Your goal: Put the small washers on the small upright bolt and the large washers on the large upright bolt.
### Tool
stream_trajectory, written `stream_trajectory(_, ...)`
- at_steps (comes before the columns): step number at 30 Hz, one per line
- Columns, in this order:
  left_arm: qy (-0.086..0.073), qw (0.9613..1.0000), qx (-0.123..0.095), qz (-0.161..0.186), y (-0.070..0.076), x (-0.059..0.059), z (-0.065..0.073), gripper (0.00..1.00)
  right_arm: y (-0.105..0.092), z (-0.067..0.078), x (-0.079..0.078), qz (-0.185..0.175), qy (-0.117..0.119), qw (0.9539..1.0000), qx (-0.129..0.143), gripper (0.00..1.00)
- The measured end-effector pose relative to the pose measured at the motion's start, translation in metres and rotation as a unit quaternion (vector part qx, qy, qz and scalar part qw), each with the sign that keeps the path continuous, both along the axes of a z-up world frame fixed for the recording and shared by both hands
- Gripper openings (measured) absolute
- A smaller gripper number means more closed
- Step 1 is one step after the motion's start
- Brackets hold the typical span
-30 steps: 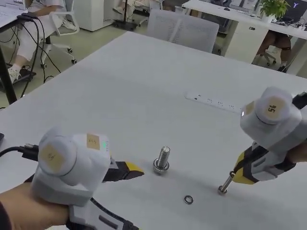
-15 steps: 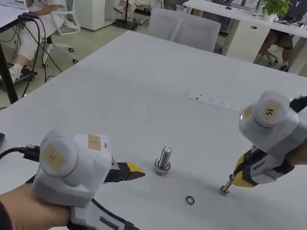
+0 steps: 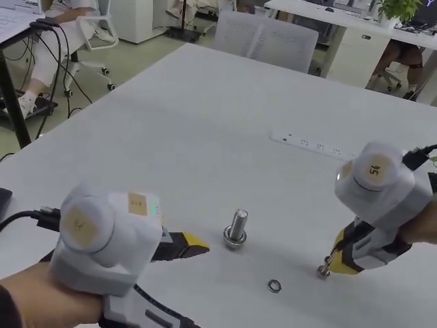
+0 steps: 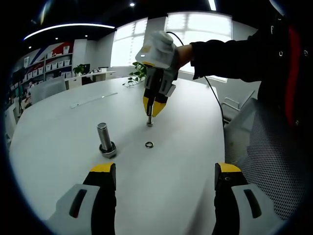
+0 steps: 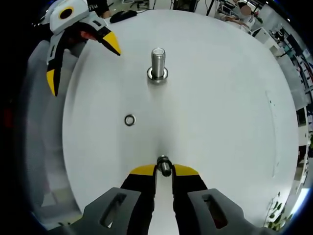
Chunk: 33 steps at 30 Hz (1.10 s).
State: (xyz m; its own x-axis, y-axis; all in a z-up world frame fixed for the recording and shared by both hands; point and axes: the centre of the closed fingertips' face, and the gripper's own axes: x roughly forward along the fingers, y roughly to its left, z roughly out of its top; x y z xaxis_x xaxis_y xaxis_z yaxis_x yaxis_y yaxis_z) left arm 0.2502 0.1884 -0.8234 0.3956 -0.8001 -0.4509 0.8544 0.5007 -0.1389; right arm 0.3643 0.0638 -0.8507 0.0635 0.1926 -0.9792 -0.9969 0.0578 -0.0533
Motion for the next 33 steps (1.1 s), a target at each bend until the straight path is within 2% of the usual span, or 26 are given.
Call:
stream_trajectory(6,0.001,1.0000,0.001,0.001,0.000,0.000,-0.001,0.82,-0.001,-0.009,0.000,-0.002,0.006,1.0000,-0.002,0.13)
stream_trajectory(33,0.002,1.0000,0.001,0.005,0.001,0.002,-0.002,0.82,0.002,-0.019,-0.003,-0.001,0.012,0.9999,0.001,0.15)
